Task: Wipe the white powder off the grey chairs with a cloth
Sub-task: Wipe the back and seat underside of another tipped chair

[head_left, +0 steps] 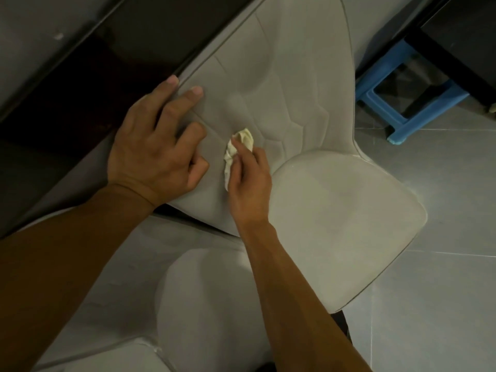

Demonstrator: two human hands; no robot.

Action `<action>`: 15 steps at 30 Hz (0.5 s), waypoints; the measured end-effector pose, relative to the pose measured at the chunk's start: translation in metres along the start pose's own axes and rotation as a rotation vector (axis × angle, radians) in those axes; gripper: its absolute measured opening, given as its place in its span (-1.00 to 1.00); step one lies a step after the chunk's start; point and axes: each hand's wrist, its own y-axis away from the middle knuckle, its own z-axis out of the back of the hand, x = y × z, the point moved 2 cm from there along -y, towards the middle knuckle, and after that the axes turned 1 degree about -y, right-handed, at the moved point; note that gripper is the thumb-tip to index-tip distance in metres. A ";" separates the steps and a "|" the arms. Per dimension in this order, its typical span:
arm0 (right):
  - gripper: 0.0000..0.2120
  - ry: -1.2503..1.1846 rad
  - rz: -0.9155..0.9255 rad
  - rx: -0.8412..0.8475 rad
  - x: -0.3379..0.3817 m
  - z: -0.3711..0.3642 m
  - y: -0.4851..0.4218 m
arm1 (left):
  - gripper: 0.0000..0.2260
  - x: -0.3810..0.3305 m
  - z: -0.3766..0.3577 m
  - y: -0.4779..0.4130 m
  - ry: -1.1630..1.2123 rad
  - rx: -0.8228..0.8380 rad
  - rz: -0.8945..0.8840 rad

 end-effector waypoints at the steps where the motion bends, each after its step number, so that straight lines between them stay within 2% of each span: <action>1: -0.65 0.042 -0.045 0.019 -0.008 0.004 -0.001 | -0.85 0.000 0.000 0.000 0.005 0.001 -0.002; 4: -0.68 0.120 -0.114 0.055 -0.023 0.023 -0.002 | -0.85 0.001 0.000 0.000 0.013 -0.002 -0.006; 6: -0.65 -0.020 -0.153 -0.003 -0.012 0.031 0.001 | -0.85 0.001 -0.001 0.000 0.022 0.001 -0.012; 10: -0.38 -0.342 -0.275 -0.086 0.020 0.025 -0.002 | -0.84 0.002 -0.001 0.000 0.019 0.008 -0.025; 13: -0.54 -0.409 -0.456 -0.115 0.022 0.019 -0.012 | -0.83 0.003 -0.002 0.001 0.019 0.015 -0.025; 15: -0.65 -0.554 -0.584 -0.161 0.018 0.023 -0.010 | -0.84 0.002 -0.003 0.001 0.026 0.010 -0.019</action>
